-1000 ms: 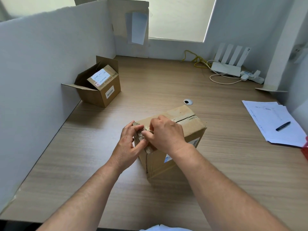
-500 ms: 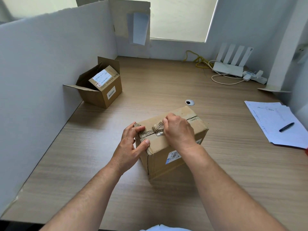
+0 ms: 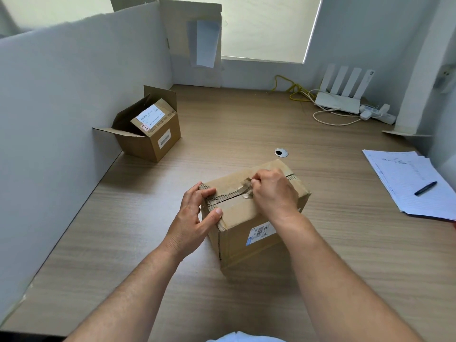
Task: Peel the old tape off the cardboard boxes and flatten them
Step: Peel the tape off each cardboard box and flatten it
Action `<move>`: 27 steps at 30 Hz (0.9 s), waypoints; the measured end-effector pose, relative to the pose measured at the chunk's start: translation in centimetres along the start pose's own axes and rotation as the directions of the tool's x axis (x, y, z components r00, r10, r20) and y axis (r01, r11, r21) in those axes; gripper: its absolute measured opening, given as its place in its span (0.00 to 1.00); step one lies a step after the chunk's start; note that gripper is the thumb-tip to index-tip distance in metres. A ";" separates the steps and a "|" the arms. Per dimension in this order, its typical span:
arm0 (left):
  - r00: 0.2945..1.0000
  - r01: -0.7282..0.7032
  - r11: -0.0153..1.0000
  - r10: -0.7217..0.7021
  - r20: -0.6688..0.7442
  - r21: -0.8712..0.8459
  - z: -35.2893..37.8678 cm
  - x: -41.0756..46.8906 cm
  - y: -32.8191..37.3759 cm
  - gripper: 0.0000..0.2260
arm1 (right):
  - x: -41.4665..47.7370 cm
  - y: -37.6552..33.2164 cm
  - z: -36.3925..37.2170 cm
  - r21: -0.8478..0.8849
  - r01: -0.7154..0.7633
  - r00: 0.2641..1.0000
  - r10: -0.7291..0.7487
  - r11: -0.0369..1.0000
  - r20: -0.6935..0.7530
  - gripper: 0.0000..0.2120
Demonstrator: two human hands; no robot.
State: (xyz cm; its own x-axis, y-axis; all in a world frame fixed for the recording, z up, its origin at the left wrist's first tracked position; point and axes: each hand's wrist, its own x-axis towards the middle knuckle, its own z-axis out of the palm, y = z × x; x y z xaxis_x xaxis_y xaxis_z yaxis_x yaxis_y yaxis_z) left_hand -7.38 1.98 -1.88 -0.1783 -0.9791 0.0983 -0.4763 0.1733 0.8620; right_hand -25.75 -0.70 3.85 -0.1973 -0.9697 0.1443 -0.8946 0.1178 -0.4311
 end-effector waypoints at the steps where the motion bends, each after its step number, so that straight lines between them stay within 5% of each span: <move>1: 1.000 0.002 1.000 -0.002 0.000 0.004 0.0 0.0 0.0 0.18 | 0.1 0.2 0.0 -0.011 -0.014 1.000 0.014 1.000 -0.014 0.12; 6: 1.000 -0.010 0.997 0.010 -0.006 0.082 0.0 0.1 0.3 0.19 | 0.2 0.5 -0.2 -0.003 -0.029 0.997 0.029 1.000 -0.070 0.13; 10: 0.993 -0.093 0.941 0.111 -0.038 0.326 -0.2 1.1 1.8 0.18 | 0.2 0.5 -0.3 -0.091 0.043 0.999 -0.045 0.995 -0.019 0.11; 15: 0.987 -0.087 0.798 -0.012 0.160 0.597 1.0 2.6 4.0 0.51 | -0.2 -0.3 0.1 -0.211 0.101 0.993 -0.085 0.972 0.087 0.26; 20: 0.979 -0.081 0.746 -0.063 0.192 0.661 1.1 3.4 4.3 0.63 | -0.5 -0.4 0.6 -0.242 0.201 0.978 -0.207 0.949 0.002 0.13; 27: 0.978 -0.109 0.722 -0.045 0.204 0.683 0.7 3.4 3.7 0.56 | 0.8 1.7 -0.4 -0.091 0.039 0.990 -0.050 0.995 -0.130 0.10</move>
State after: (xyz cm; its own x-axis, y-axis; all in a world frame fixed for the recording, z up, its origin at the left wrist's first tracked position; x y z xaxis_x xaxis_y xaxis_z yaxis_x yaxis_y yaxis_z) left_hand -10.36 -0.60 1.23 -0.3283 -0.9436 -0.0437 -0.9128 0.3050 0.2717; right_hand -27.64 -1.16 3.61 -0.2022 -0.9385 0.2800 -0.9343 0.0992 -0.3425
